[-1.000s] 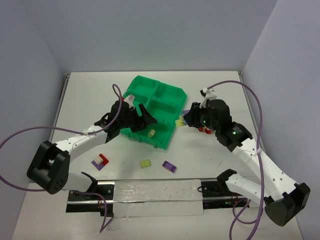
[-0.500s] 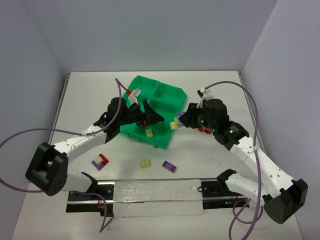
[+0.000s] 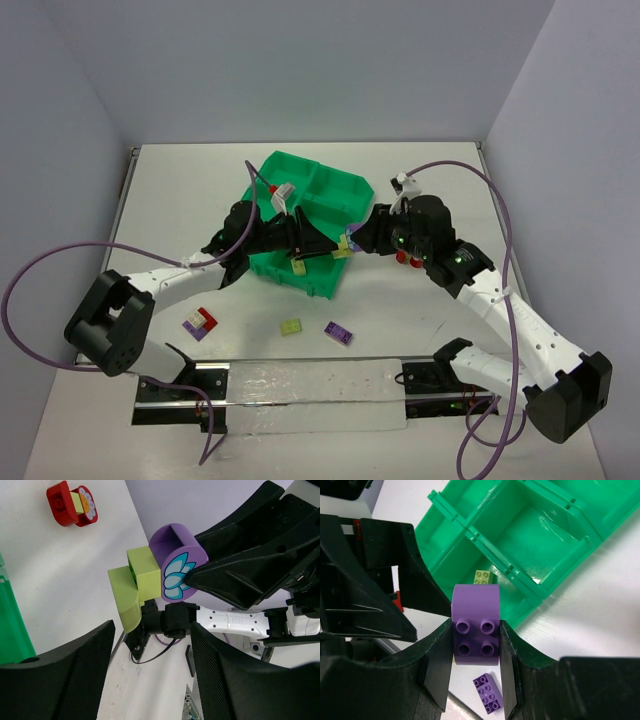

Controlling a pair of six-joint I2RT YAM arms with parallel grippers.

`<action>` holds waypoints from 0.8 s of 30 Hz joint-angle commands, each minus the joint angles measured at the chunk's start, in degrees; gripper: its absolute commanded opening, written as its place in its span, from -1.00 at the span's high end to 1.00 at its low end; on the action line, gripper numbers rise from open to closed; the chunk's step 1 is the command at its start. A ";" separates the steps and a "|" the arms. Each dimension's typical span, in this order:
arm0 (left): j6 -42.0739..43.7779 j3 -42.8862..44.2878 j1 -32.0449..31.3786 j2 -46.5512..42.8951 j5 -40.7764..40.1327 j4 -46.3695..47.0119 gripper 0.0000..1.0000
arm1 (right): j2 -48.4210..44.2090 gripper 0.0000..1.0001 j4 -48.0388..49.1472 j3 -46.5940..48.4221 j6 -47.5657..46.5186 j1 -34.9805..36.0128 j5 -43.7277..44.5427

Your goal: Sort the legos into containers by color

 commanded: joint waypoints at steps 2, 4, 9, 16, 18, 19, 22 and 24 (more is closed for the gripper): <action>-0.95 1.02 -0.73 1.62 1.26 5.36 -0.32 | -0.23 1.00 4.23 1.82 0.82 -0.21 -2.17; -0.90 1.15 -0.73 2.27 1.37 5.37 -0.29 | -0.37 1.00 4.50 1.74 0.99 -0.15 -2.75; -1.07 1.21 -0.73 2.74 1.14 5.74 -0.11 | -0.75 1.00 4.84 1.42 1.46 -0.18 -3.42; -1.16 0.82 -0.73 1.99 0.24 5.37 0.64 | -1.20 1.00 5.12 1.25 1.77 -0.21 -3.79; -1.06 0.77 -0.73 1.88 0.07 4.30 0.99 | -1.34 1.00 4.90 1.34 1.66 -0.21 -2.95; -0.28 0.71 -0.73 1.46 -0.47 3.28 0.99 | -1.64 1.00 4.36 1.40 1.48 -0.21 -2.29; 0.84 -0.18 -0.36 0.09 -2.34 0.69 1.00 | -3.67 1.00 3.50 1.42 0.95 -0.30 1.12; 1.38 -0.99 -0.03 -0.93 -3.43 -0.69 1.00 | -5.08 1.00 3.06 1.34 0.57 -0.47 2.37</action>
